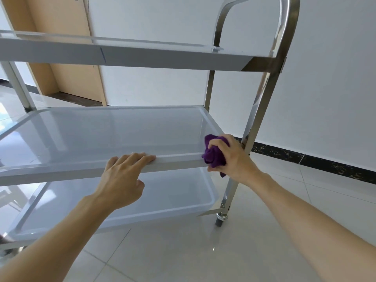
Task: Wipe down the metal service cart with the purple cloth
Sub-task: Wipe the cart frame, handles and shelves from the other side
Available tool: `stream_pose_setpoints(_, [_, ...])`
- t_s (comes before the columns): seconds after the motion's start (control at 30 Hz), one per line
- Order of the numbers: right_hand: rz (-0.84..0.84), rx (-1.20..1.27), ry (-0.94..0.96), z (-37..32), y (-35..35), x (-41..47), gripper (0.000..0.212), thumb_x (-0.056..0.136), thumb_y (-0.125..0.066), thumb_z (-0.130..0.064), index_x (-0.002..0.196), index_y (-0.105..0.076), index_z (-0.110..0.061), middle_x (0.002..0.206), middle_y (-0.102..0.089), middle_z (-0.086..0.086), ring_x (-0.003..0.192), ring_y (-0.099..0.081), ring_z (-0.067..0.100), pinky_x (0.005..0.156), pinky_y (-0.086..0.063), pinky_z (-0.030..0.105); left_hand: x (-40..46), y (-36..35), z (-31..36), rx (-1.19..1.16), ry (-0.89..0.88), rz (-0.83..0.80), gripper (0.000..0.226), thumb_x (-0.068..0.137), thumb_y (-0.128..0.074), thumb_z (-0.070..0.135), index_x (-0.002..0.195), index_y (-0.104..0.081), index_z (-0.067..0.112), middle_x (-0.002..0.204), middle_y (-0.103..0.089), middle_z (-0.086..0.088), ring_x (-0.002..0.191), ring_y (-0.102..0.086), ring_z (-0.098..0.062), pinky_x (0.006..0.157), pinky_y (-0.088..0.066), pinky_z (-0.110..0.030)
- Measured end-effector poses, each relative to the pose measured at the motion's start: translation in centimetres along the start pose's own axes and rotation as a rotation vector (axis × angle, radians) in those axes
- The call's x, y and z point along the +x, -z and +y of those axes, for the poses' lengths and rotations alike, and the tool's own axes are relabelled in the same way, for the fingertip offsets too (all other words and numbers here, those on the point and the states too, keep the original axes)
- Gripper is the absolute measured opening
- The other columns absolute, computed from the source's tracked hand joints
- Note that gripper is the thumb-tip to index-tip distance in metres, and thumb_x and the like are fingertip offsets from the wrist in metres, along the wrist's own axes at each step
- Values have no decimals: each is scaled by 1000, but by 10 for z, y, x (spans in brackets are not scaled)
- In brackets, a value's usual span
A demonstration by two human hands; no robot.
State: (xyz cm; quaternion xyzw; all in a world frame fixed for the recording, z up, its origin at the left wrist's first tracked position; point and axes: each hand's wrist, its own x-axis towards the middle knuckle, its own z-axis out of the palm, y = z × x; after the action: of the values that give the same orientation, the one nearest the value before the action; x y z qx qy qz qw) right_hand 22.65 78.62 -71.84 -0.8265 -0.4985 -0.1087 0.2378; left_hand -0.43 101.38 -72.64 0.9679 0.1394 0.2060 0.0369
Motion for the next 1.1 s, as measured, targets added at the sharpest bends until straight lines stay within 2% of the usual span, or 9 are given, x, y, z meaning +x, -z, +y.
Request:
stream_pose_setpoints(0.13, [20,-10,-44,-17,-9,3,76,64,-90,-43,126,-47,-31,134,-38,3,118,-43,28,99,-47,48,-2,-3,0,-21,14,0,72,79,-67,20,145,-42,33,144,-47,10,131,-45,-19,115,-24,-40])
stream_pose_setpoints(0.27, [-70,39,56,-71,-35,19,95,59,-88,-49,137,-36,-39,140,-31,3,119,-39,29,106,-40,42,3,2,-3,-110,75,-81,67,84,-65,27,145,-38,33,142,-47,10,132,-39,-18,118,-20,-41])
stream_pose_setpoints(0.43, [-232,186,139,-119,-51,37,127,60,-89,-46,149,0,-50,150,-24,-2,134,-29,29,111,-34,44,7,17,-10,-607,300,-51,56,89,-59,13,140,-42,30,132,-54,7,125,-50,-12,102,-44,-35])
stream_pose_setpoints(0.6, [-324,145,20,-80,-26,37,136,60,-87,-56,152,12,-43,163,-12,-4,149,-12,21,122,-14,47,3,30,4,-583,70,-59,72,83,-49,4,141,-37,46,138,-37,24,125,-36,2,100,-35,-22])
stream_pose_setpoints(0.7, [-404,-93,-12,-53,-20,25,128,67,-79,-64,158,2,-26,166,-11,-1,152,-6,15,121,-2,34,14,27,28,-465,28,-143,60,79,-39,32,139,-45,39,148,-34,23,134,-34,-3,108,-34,-30])
stream_pose_setpoints(0.77, [-337,-218,46,-48,-28,21,111,76,-75,-57,158,-9,-19,166,-11,-3,152,-5,12,121,-2,32,22,19,46,-271,31,-128,59,81,-39,49,135,-50,28,151,-37,15,138,-33,-10,111,-31,-34])
stream_pose_setpoints(0.83, [-218,-273,75,-50,-38,17,90,88,-67,-45,157,-15,-19,165,-16,-4,152,-9,11,121,-4,32,27,8,57,-111,-10,-96,64,84,-53,58,134,-46,19,146,-43,8,136,-36,-16,110,-33,-35])
stream_pose_setpoints(0.97, [-73,-242,59,-49,-46,15,67,97,-59,-28,155,-27,-20,161,-29,-6,150,-21,10,120,-10,32,35,-6,50,-2,-46,-35,50,91,-66,29,132,-41,18,135,-47,7,131,-41,-16,103,-34,-26])
stream_pose_setpoints(1.1, [-26,-253,60,-46,-47,13,74,90,-58,0,154,-29,-22,159,-34,-7,148,-25,10,120,-12,30,36,-11,43,165,-134,-23,62,90,-67,36,140,-35,18,139,-46,6,132,-40,-19,111,-30,-29])
